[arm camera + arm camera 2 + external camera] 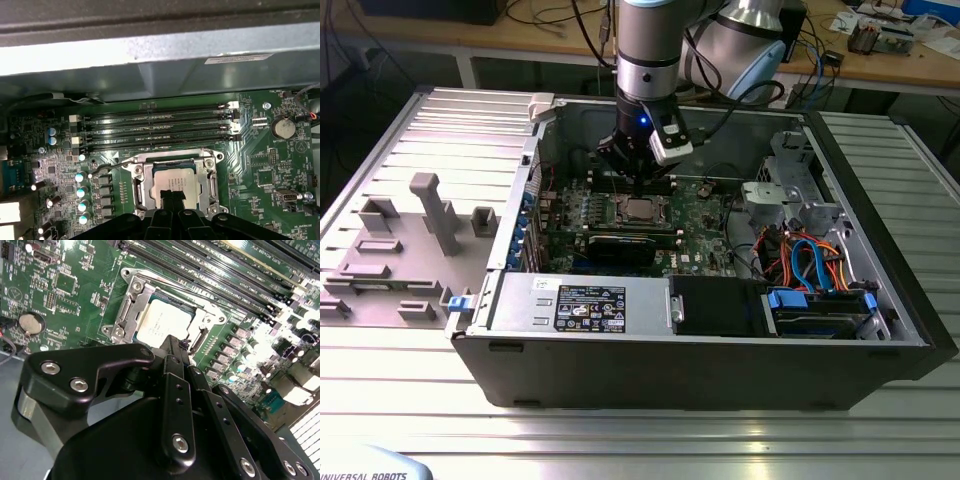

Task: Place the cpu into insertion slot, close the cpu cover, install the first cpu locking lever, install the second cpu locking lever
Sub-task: 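Install the first cpu locking lever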

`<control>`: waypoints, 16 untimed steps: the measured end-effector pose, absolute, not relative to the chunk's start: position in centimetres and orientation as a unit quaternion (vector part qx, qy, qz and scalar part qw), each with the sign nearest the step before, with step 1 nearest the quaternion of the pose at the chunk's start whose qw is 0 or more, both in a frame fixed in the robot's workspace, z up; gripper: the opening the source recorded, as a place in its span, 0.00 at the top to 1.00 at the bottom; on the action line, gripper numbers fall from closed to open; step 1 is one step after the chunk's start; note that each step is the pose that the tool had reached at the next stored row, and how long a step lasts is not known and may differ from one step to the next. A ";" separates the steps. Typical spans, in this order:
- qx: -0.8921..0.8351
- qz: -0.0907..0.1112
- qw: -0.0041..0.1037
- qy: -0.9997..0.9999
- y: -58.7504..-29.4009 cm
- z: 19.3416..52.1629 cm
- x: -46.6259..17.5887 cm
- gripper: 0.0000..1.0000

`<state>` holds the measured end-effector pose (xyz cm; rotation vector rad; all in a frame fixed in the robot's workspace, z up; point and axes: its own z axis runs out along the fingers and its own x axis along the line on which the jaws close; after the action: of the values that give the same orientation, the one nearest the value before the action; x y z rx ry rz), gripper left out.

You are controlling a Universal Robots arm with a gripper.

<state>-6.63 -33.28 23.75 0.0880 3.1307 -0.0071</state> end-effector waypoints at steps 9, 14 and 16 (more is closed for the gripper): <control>0.013 -0.002 0.005 1.000 -33.3 23.8 -6.9 0.89; 0.013 -0.002 0.005 1.000 -33.3 23.8 -7.3 0.89; 0.013 -0.002 0.005 1.000 -33.3 23.8 -7.3 0.89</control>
<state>-7.34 -33.27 23.75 0.0418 3.1316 -0.0069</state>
